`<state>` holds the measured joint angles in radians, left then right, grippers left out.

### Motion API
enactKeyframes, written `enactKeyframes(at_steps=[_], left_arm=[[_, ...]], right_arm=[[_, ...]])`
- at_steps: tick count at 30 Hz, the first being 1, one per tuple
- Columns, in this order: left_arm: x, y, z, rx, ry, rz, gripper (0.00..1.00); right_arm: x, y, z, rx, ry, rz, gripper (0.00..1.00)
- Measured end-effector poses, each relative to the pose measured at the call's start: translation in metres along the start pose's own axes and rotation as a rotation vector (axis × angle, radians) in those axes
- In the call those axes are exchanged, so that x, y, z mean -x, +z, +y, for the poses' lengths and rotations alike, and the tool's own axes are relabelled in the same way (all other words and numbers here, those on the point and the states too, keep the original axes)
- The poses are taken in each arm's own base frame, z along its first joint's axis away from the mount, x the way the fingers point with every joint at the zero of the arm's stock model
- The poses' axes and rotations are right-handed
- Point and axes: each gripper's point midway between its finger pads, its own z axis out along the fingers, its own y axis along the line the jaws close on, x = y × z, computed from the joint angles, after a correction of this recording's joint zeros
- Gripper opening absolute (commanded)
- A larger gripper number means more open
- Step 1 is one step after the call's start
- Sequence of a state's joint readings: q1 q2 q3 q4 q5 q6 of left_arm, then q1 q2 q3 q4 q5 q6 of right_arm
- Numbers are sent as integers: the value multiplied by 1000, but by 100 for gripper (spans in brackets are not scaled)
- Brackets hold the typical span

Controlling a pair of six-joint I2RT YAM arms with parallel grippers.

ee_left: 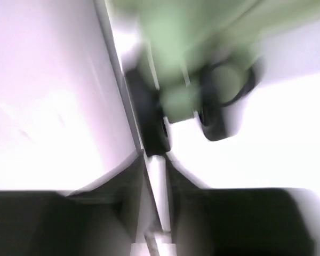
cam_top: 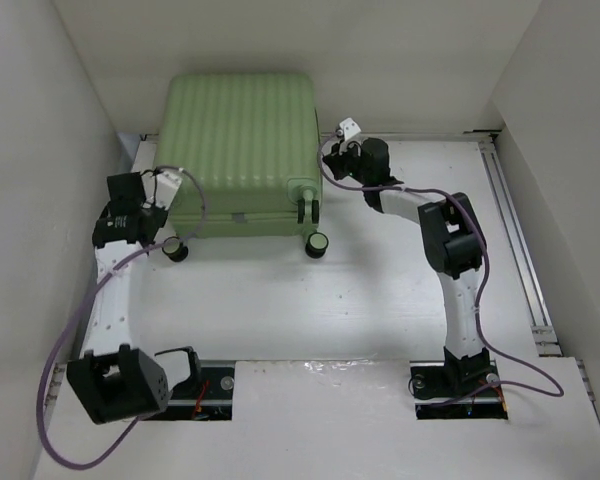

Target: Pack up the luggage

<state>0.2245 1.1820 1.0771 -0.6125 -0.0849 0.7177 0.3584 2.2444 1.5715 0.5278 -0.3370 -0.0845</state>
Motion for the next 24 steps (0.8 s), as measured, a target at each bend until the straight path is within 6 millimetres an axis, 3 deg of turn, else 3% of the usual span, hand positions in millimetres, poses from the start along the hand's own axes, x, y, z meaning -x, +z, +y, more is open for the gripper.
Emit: enactKeyframes(at_steps=[2,5,7,11,12,14,15,19,24], left_arm=[[43,-30,-8,4,79,-135,12],[112,-90,-48,-78,219,-387,39],[138,-117,-77,-158,280,-484,47],[146,-127,-145,-304,406,-473,65],[147,-128,-165,-343,444,-462,72],[153,-121,-201,-412,495,-427,98],[156,-118,-211,-429,496,-414,100],[172,-117,-217,-435,403,-456,100],[173,-156,-222,-507,258,-657,100]], right_arm=[[-2,0,2,-14,-14,3,0],[-2,1,5,-15,-24,2,0],[-1,2,7,-15,-29,0,0],[0,1,11,-25,-34,-13,0],[-1,0,12,-27,-34,-13,0],[-2,-3,16,-31,-31,-16,0],[-2,-4,18,-34,-31,-20,0],[2,-8,28,-56,-32,-30,0],[1,-13,36,-98,-7,-48,0]])
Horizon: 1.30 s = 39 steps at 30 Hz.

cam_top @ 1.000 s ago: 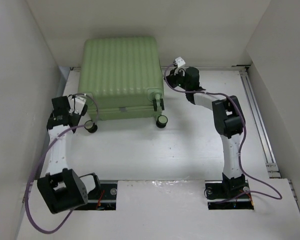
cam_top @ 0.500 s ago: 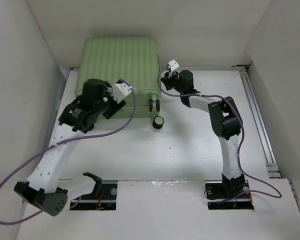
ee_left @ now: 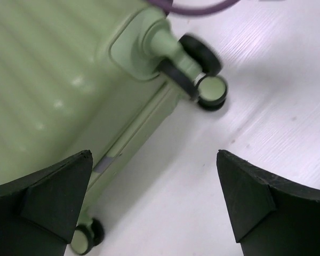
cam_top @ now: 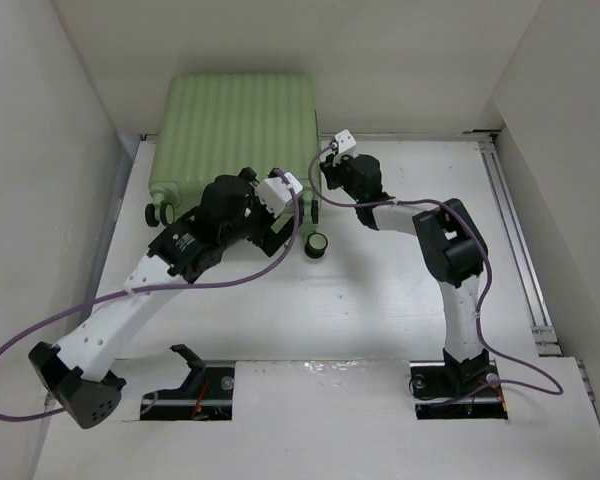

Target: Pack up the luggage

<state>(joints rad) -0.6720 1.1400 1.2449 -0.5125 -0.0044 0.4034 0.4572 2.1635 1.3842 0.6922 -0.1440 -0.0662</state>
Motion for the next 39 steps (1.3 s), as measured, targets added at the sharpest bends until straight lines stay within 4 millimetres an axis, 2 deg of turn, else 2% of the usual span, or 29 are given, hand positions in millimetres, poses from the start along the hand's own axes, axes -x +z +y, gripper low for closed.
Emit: enactKeyframes(at_steps=[2,4,6,9,12,15,18,22,26,27,32,34,35,39], left_arm=[[11,-6,-12,-6,-38,-60,100],[23,-2,-26,-1,-87,-85,100],[29,10,-42,5,-143,-73,100],[22,36,-56,43,-252,4,100],[9,62,-56,128,-356,83,100],[2,78,-51,211,-407,128,100],[4,86,-40,297,-432,138,100],[16,95,-27,386,-443,126,100],[11,106,-30,428,-416,155,67],[8,108,-33,429,-407,165,49],[5,107,-30,455,-404,172,28],[4,107,-30,456,-403,173,13],[4,107,-30,456,-404,173,0],[3,108,-30,464,-401,178,0]], right_arm=[[0,-2,2,-14,11,-5,0],[-1,-4,4,-30,17,-4,0],[-1,-6,6,-45,31,-3,0],[-2,-9,9,-55,60,-3,0],[-2,-9,10,-57,79,-7,0],[-2,-9,10,-57,91,-9,0],[-2,-10,11,-55,101,-13,0],[-4,-13,13,-49,121,-31,0],[-6,-15,13,-34,144,-41,0],[-6,-15,14,-26,147,-42,0],[-5,-16,14,-3,151,-44,0],[-5,-16,14,-1,152,-43,0],[-5,-16,14,0,153,-43,0],[-5,-16,14,10,157,-43,0]])
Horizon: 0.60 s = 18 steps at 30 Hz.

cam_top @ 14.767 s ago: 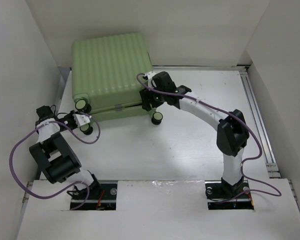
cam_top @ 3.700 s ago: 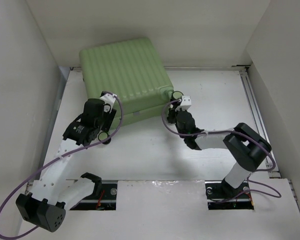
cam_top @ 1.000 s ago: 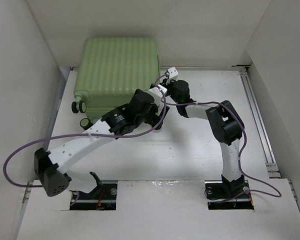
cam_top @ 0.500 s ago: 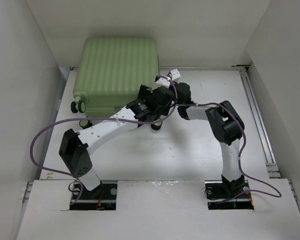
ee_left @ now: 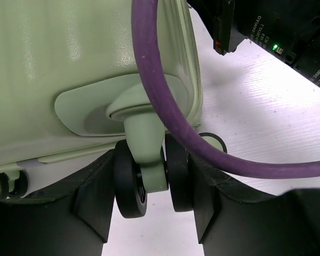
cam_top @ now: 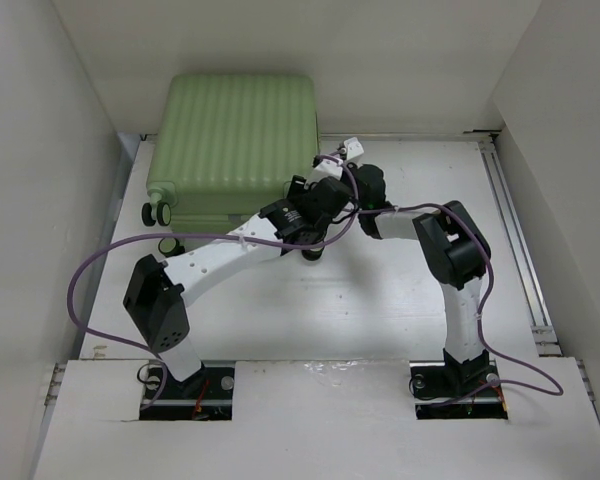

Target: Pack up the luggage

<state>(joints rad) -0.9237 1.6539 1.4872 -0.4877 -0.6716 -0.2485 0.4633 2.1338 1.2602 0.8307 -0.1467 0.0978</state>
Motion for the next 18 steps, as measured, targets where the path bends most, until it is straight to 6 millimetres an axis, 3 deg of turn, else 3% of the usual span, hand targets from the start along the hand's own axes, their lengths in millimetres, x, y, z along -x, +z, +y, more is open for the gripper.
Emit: enactKeyframes(at_steps=[8,18], left_arm=[[-9,-6,3,-69,87,-28,0],[-44,-34,45,-169,295,-64,0]], right_arm=[[-1,-1,-1,27,10,9,0],[-12,-7,21,140,16,80,0]])
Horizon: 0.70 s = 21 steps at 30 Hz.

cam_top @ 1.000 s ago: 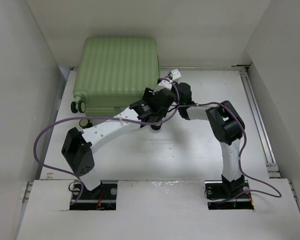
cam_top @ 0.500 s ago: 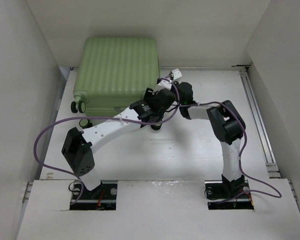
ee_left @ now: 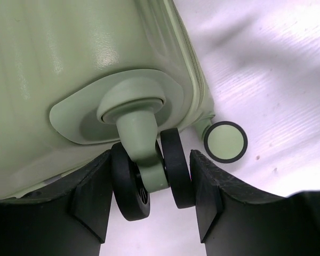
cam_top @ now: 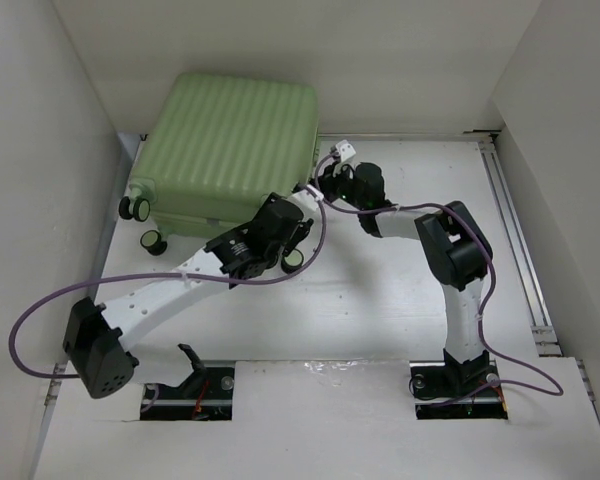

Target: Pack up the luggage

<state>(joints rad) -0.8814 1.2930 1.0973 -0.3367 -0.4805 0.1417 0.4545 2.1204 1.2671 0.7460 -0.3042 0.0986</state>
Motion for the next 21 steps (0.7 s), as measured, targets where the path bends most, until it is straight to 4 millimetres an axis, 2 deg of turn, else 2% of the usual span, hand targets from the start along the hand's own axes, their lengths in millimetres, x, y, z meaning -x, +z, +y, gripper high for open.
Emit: enactKeyframes(at_steps=[6,10,17,21], left_arm=[[-25,-23,16,-25,152,0,0],[-44,-40,26,-35,216,19,0],[-49,-46,28,-37,226,-23,0],[-55,-59,29,-58,227,-60,0]], right_arm=[[3,5,-6,-30,-18,37,0],[9,7,-19,-68,-9,75,0],[12,7,-23,-69,10,143,0],[14,13,-25,-39,30,208,0]])
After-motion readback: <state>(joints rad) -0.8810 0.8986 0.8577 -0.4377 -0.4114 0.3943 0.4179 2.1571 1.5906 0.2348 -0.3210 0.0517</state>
